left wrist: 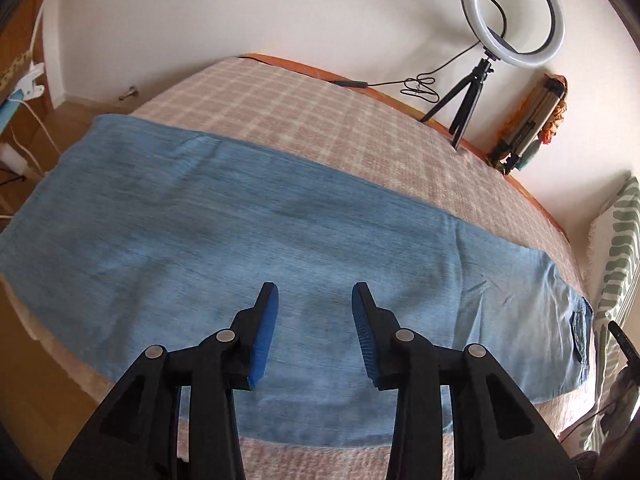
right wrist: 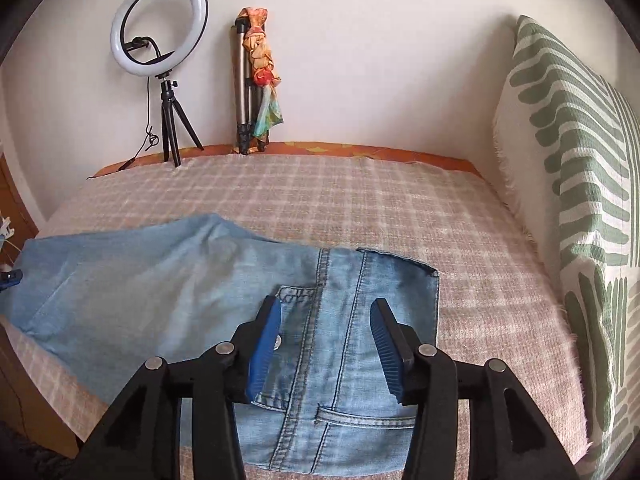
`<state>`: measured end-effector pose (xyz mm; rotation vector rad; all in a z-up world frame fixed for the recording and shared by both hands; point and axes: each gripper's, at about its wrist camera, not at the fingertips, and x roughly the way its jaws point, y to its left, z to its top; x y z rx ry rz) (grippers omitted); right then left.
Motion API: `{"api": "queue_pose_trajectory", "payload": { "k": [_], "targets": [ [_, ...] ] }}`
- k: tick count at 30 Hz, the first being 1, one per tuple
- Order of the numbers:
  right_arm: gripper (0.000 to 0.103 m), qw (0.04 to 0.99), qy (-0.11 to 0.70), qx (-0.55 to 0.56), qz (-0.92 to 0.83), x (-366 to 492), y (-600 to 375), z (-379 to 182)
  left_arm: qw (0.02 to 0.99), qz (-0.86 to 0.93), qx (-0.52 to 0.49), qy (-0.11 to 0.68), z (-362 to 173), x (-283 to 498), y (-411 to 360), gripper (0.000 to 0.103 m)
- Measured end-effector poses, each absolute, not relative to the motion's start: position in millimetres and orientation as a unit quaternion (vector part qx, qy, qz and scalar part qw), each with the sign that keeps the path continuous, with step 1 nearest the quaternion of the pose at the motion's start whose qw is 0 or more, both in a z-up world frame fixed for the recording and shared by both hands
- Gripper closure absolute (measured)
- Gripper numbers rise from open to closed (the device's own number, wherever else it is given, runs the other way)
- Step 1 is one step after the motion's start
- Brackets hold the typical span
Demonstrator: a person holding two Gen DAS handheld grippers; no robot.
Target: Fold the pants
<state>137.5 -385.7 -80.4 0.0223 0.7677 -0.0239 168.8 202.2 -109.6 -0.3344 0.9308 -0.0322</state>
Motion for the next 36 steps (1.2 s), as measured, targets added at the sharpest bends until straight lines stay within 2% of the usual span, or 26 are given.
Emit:
{"api": "queue_pose_trajectory", "payload": {
  "k": [6,10,16,21,26,36],
  "targets": [
    [0.043,0.928,0.367,0.002,0.062,155.8,-322.6,-73.7,0.872,0.072,-0.237,0.422,-108.8,139.5,305.7,0.067],
    [0.043,0.921,0.375,-0.019,0.109,165.7,-277.4,-76.5,0.859,0.132,-0.29,0.4,-116.6,116.8,367.3,0.067],
    [0.043,0.909,0.379,-0.037,0.168,180.3,-217.7,-83.5,0.811,0.171,-0.43,0.358,-146.6,87.4,446.9,0.067],
    [0.043,0.902,0.381,-0.067,0.192,181.4,-184.4,-97.9,0.789,0.175,-0.474,0.35,-165.7,87.6,467.7,0.067],
    [0.043,0.892,0.4,-0.074,0.196,185.0,-181.6,-114.8,0.779,0.196,-0.466,0.37,-177.0,94.6,466.5,0.067],
    [0.043,0.889,0.415,-0.067,0.182,192.6,-191.0,-123.0,0.788,0.205,-0.462,0.352,-174.5,104.2,471.6,0.066]
  ]
}}
